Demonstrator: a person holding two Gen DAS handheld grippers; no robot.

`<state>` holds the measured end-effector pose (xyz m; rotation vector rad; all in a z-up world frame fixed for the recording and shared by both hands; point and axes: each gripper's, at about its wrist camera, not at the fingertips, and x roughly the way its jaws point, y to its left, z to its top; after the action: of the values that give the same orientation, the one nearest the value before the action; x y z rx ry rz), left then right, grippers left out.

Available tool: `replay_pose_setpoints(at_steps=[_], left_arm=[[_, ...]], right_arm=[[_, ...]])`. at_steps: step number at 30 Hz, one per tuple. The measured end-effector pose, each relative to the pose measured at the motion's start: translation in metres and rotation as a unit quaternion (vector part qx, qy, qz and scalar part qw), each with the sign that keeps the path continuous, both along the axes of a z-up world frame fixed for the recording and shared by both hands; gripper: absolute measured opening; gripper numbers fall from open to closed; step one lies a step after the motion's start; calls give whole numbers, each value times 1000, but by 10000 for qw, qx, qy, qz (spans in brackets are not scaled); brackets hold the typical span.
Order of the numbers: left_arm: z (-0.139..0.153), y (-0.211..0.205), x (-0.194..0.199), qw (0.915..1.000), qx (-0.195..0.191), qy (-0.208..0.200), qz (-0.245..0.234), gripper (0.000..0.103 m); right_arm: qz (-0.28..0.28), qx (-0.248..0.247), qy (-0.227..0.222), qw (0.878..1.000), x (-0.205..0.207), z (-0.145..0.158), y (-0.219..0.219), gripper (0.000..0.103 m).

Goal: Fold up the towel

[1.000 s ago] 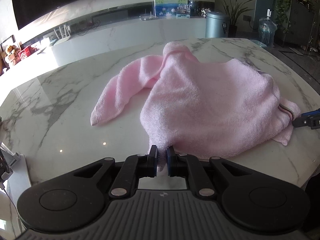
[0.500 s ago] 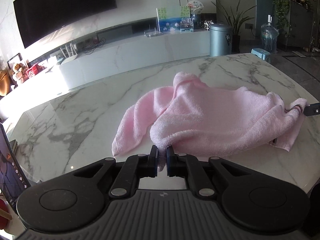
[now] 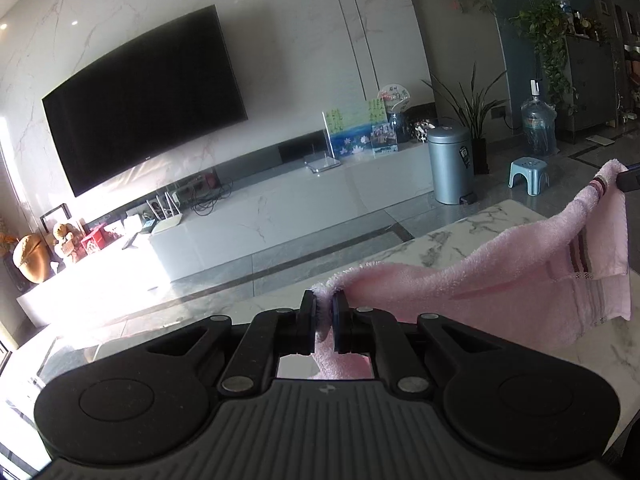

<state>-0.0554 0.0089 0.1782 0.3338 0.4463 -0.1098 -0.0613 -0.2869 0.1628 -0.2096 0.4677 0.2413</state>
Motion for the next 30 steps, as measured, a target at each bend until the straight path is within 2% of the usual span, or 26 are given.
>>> replay_pose_setpoints(at_steps=[3,7,13,19,23,25,30], left_arm=[[19,-2,-2,9997,66,-224,-10,7],[21,-12,-2,9997,114,-128,-151,7],[-21,-30,-3,9981,-3,389,-480,7],[-69,-51,0,9915,-193,1027,-781,11],[-88,-50,3,9862,-325,1352,-897,14],[-97,-48,3,9829,-379,1521,-966,21],[-115,-34,1,9809,-250,1727,-866,22]], right_arm=[[-3,24,-226,9997,-4,23,-1,4],[-90,-195,-306,9993,-3,32,-1,4],[-388,-385,179,9983,5,-2,-20,4],[-700,-468,755,9936,8,-49,-45,4],[-860,-503,1082,9891,7,-77,-59,5],[-957,-518,1216,9866,7,-89,-65,7],[-1204,-595,1385,9812,9,-105,-81,11]])
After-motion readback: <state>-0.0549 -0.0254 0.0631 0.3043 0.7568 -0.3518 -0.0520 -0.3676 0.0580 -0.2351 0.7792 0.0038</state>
